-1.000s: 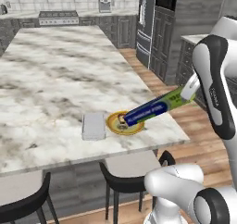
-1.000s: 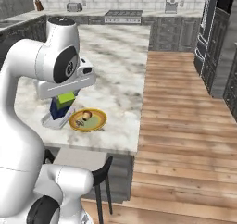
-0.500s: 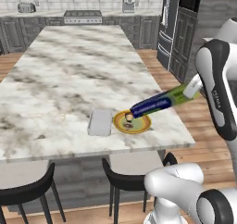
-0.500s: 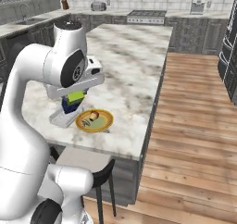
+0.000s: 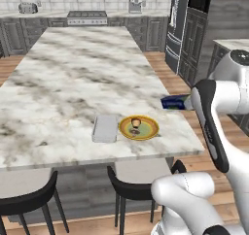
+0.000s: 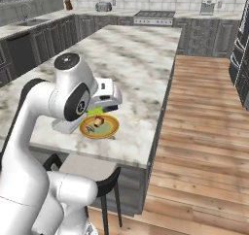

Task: Retrieve the tupperware and aluminum foil from the cabinet and place them on the dining counter near the plate with mushrooms to prepare for storing leftovers.

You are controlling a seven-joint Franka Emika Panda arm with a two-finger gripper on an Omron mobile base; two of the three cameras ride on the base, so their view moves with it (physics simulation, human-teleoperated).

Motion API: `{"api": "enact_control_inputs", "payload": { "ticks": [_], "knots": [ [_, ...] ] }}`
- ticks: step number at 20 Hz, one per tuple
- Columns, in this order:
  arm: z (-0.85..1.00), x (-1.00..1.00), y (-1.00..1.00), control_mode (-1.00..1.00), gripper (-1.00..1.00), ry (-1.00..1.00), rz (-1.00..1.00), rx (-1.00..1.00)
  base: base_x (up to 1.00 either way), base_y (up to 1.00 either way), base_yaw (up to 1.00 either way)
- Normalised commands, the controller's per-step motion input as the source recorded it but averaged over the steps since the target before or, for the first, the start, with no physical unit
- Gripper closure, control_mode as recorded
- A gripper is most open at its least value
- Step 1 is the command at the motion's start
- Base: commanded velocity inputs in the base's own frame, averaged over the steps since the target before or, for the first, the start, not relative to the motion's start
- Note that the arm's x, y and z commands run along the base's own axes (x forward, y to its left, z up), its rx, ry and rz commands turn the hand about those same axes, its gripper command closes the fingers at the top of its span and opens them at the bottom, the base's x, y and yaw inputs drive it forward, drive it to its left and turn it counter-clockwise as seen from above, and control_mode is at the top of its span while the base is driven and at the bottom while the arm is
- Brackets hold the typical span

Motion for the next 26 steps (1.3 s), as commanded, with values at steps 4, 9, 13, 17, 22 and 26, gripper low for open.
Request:
{"api": "enact_control_inputs", "payload": {
  "ticks": [4,9,13,17,22,26],
  "knots": [
    [-0.26,0.5,-0.45,-1.0,1.0,0.08,-0.1,0.18,0.0,0.0,0.0],
    [-0.29,0.48,-0.08,-1.0,1.0,0.1,-0.05,0.09,0.0,0.0,0.0],
    [-0.32,0.42,0.0,-1.0,1.0,0.02,-0.16,0.0,0.0,0.0,0.0],
    [-0.52,0.38,0.0,-1.0,1.0,0.0,-0.21,0.0,0.0,0.0,0.0],
    [-0.78,0.35,0.02,-1.0,1.0,0.0,-0.01,0.0,0.0,0.0,0.0],
    [-0.81,0.41,0.02,-1.0,1.0,0.0,0.0,0.0,0.0,0.0,0.0]
  ]
}}
